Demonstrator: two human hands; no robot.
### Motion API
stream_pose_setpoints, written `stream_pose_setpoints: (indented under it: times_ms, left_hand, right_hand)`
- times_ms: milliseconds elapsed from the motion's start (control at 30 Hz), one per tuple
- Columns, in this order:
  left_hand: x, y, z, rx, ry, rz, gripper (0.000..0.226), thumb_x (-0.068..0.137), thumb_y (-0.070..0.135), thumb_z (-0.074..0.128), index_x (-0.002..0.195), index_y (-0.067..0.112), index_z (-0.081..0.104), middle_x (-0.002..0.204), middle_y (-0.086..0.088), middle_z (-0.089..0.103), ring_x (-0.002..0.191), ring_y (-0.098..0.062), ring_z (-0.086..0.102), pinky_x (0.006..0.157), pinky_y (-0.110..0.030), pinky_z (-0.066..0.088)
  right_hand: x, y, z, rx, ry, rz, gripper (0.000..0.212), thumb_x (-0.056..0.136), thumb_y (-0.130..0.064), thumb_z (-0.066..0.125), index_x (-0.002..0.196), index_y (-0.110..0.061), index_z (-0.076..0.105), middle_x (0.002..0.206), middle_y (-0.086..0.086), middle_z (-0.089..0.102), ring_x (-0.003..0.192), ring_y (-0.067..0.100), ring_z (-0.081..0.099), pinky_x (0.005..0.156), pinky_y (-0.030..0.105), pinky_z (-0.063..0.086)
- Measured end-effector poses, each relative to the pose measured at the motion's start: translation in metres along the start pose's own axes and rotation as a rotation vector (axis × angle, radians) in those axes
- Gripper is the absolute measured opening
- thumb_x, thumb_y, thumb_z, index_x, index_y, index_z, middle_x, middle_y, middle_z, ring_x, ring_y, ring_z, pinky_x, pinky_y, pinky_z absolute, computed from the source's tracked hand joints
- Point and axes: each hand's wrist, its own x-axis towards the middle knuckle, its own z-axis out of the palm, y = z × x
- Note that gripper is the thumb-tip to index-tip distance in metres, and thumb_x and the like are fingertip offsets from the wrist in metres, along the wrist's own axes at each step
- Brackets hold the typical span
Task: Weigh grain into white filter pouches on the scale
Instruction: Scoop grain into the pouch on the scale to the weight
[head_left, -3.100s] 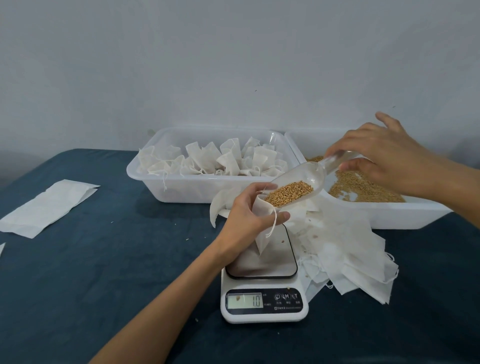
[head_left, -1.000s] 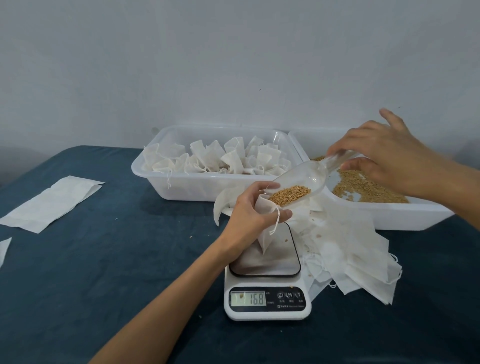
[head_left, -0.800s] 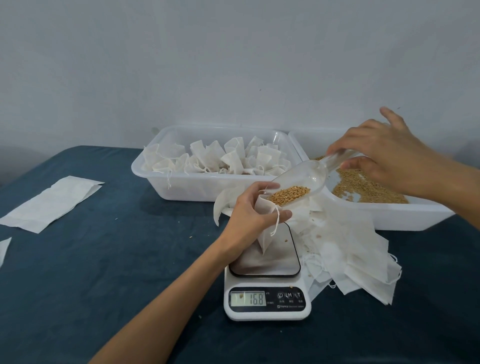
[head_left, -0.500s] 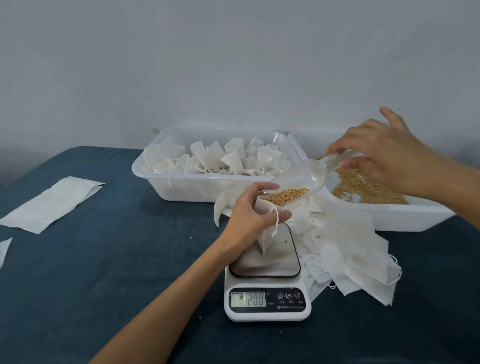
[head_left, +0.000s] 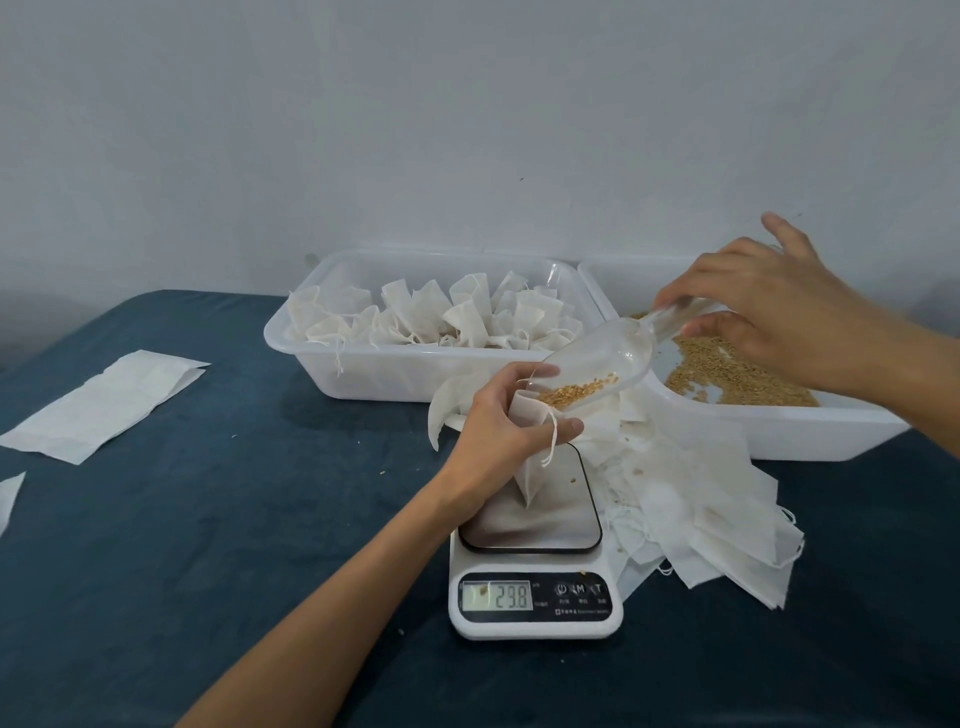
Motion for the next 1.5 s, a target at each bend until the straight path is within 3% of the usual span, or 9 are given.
stream_pose_setpoints:
  times_ms: [433,667,767,900,1000,1100,1233,1433,1500]
  left_hand:
    - [0.000,0.000,0.001,-0.017,0.000,-0.005,0.054,0.079,0.014,0.090,0.124,0.029,0.068,0.123,-0.014,0.065,0.110,-0.031,0.070,0.095,-0.036,0.060]
    - [-0.002,0.002,0.000,-0.001,0.002,-0.002,0.052,0.081,0.011,0.089,0.125,0.029,0.067,0.115,-0.005,0.069,0.099,-0.019,0.072,0.080,-0.022,0.057]
    - [-0.002,0.001,-0.001,0.002,0.000,0.002,0.052,0.082,0.010,0.089,0.125,0.029,0.067,0.109,-0.001,0.073,0.098,-0.013,0.073,0.081,-0.020,0.056]
    - [-0.001,-0.001,-0.002,0.011,0.003,0.018,0.052,0.081,0.011,0.090,0.124,0.029,0.067,0.099,0.006,0.075,0.095,-0.012,0.073,0.080,-0.021,0.056]
    - [0.000,-0.004,-0.002,0.027,-0.003,0.030,0.053,0.079,0.013,0.091,0.123,0.032,0.067,0.101,0.007,0.075,0.097,-0.012,0.072,0.080,-0.020,0.056]
    - [0.001,-0.007,-0.002,0.051,0.005,0.037,0.051,0.080,0.013,0.090,0.122,0.032,0.068,0.102,0.004,0.075,0.098,-0.013,0.073,0.080,-0.020,0.055]
    - [0.002,-0.012,-0.002,0.057,-0.005,0.042,0.037,0.093,0.007,0.077,0.123,0.026,0.067,0.103,-0.004,0.077,0.097,-0.019,0.075,0.081,-0.027,0.059]
    - [0.004,-0.015,-0.003,0.106,-0.018,0.088,0.019,0.108,0.011,0.054,0.118,0.015,0.070,0.095,-0.005,0.080,0.084,-0.017,0.070,0.080,-0.025,0.057]
    - [0.004,-0.014,-0.004,0.109,0.002,0.100,0.020,0.109,0.011,0.052,0.114,0.013,0.072,0.095,-0.005,0.080,0.082,-0.017,0.071,0.080,-0.027,0.059]
  right_hand:
    - [-0.002,0.002,0.003,0.021,-0.022,0.049,0.029,0.093,-0.025,0.065,0.121,-0.027,0.067,0.106,-0.010,0.065,0.118,0.024,0.054,0.121,0.056,0.003]
    - [-0.010,0.004,0.025,0.278,-0.123,0.162,0.020,0.095,-0.020,0.066,0.110,-0.034,0.064,0.107,-0.018,0.064,0.113,0.015,0.054,0.121,0.051,0.007]
    - [-0.015,0.005,0.034,0.434,-0.169,0.180,0.018,0.096,-0.019,0.066,0.113,-0.026,0.068,0.112,-0.020,0.068,0.112,0.002,0.060,0.119,0.049,0.024]
    - [-0.024,0.020,0.045,0.659,-0.192,0.285,0.015,0.098,-0.013,0.063,0.111,-0.020,0.066,0.114,-0.012,0.069,0.112,-0.006,0.060,0.091,0.009,0.046]
    - [-0.030,0.043,0.059,0.755,-0.171,0.464,0.017,0.100,-0.014,0.060,0.116,-0.015,0.065,0.114,-0.004,0.070,0.108,0.008,0.066,0.096,0.026,0.051]
    - [-0.031,0.068,0.076,0.628,-0.177,0.683,0.020,0.099,-0.018,0.063,0.117,-0.012,0.066,0.113,0.000,0.067,0.104,0.018,0.064,0.096,0.038,0.051]
    - [-0.025,0.089,0.097,0.370,-0.358,0.861,0.020,0.097,-0.020,0.066,0.083,-0.005,0.065,0.083,0.012,0.066,0.073,0.021,0.058,0.063,0.031,0.043]
    - [-0.014,0.083,0.113,0.101,-0.614,0.880,0.025,0.095,-0.018,0.064,0.118,-0.007,0.060,0.083,0.000,0.053,0.074,0.016,0.052,0.066,0.027,0.042]
    - [-0.013,0.078,0.113,0.005,-0.595,0.857,0.018,0.096,-0.021,0.064,0.112,-0.013,0.061,0.080,-0.001,0.052,0.072,0.015,0.052,0.068,0.030,0.044]
